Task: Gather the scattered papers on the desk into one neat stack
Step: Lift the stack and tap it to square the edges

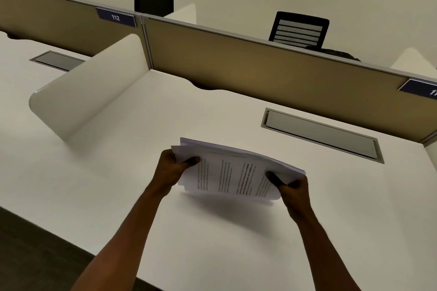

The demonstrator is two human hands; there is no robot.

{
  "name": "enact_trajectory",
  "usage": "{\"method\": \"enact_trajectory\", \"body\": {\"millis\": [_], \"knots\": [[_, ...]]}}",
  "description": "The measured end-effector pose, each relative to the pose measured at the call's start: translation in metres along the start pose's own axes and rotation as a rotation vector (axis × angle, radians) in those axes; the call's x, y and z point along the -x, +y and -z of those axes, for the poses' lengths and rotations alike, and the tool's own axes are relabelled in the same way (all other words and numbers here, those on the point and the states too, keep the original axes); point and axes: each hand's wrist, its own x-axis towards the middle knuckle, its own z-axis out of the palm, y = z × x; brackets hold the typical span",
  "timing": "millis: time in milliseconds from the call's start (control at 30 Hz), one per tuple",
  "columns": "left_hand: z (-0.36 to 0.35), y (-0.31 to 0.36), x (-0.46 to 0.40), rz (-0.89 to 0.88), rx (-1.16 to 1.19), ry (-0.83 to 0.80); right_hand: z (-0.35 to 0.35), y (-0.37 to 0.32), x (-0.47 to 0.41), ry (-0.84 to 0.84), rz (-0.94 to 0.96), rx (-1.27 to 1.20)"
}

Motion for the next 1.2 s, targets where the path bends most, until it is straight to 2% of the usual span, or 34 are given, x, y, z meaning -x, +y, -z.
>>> {"method": "enact_trajectory", "body": {"millis": [200,333,567,700,800,933,1100,1200], "knots": [[0.01,-0.017,0.012,-0.01,0.001,-0.091,0.003,0.018,0.01,-0.057,-0.027,0.03],[0.006,-0.025,0.017,0.022,-0.039,-0.022,0.0,0.029,0.012,0.022,-0.14,0.018],[0.009,-0.007,0.022,-0.056,0.076,-0.034,0.005,0.013,0.011,0.031,-0.101,-0.062],[0.005,-0.019,0.03,-0.016,0.008,-0.061,0.002,0.022,0.015,0.032,-0.14,-0.039],[-0.006,-0.019,0.032,0.033,-0.004,-0.02,-0.002,0.023,0.014,0.042,-0.174,-0.051],[-0.011,-0.011,0.034,0.017,-0.012,0.02,0.001,0.016,0.014,0.046,-0.144,-0.065],[-0.009,-0.021,0.037,-0.001,-0.083,-0.056,0.003,0.022,0.018,0.032,-0.138,-0.068],[-0.013,-0.023,0.038,0.009,-0.11,-0.024,0.003,0.023,0.016,0.046,-0.147,-0.065]]}}
